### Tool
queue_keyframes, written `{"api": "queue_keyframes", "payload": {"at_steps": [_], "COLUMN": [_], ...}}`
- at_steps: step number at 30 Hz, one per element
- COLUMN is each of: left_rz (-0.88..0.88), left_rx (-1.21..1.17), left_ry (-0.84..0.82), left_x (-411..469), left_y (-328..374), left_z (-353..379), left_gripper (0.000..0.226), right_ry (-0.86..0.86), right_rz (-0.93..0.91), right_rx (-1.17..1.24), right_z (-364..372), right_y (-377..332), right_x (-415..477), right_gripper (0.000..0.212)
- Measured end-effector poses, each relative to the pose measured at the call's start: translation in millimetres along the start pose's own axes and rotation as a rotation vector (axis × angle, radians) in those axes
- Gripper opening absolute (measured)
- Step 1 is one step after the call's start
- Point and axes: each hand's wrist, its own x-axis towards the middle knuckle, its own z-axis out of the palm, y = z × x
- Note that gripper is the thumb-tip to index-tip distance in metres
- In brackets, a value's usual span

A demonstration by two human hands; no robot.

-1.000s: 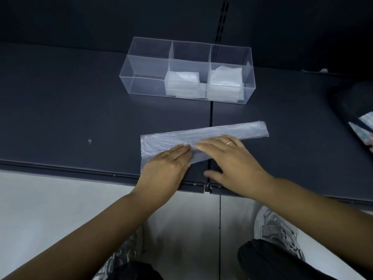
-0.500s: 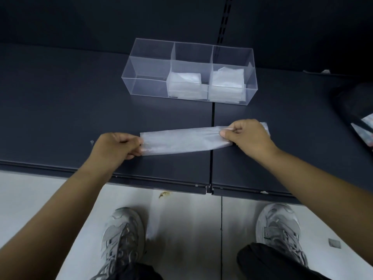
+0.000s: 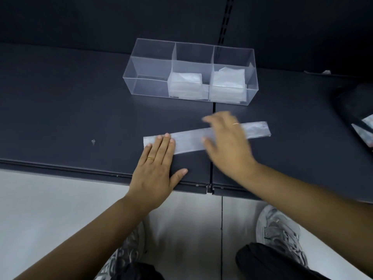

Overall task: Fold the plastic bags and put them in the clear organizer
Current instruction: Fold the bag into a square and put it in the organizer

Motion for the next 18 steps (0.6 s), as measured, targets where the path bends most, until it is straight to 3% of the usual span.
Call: {"api": "queue_keyframes", "payload": {"at_steps": [2, 5, 8, 11, 15, 18], "left_rz": [0.012, 0.040, 0.037, 0.030, 0.027, 0.024], "left_rx": [-0.001, 0.010, 0.004, -0.003, -0.006, 0.004], "left_ry": [-0.009, -0.012, 0.009, 0.009, 0.007, 0.003], "left_x": [-0.2, -1.7, -1.1, -0.8, -0.1, 0.1], "left_y": [-0.1, -2.4, -2.4, -2.7, -3.0, -2.7], "left_z": [-0.7, 0.2, 0.4, 1.2, 2.6, 2.4], "left_gripper": [0.080, 0.079, 0.080, 0.081, 0.082, 0.082], "right_ry": [-0.262, -0.499, -0.498, -0.465, -0.413, -0.302], "right_rz": [-0.210, -0.268, -0.161, -0.013, 0.181, 0.270], "right_rx": [0.034, -0.159, -0.241, -0.291, -0.281, -0.138], "right_z": [13.1, 29.5, 20.9, 1.8, -24.7, -33.5], "right_y": [-21.0, -16.6, 18.3, 63.6, 107.2, 117.7], "right_x": [-10.1, -20.2, -22.5, -31.3, -44.7, -43.5], "right_gripper": [0.058, 0.072, 0.091, 0.094, 0.089, 0.068]}}
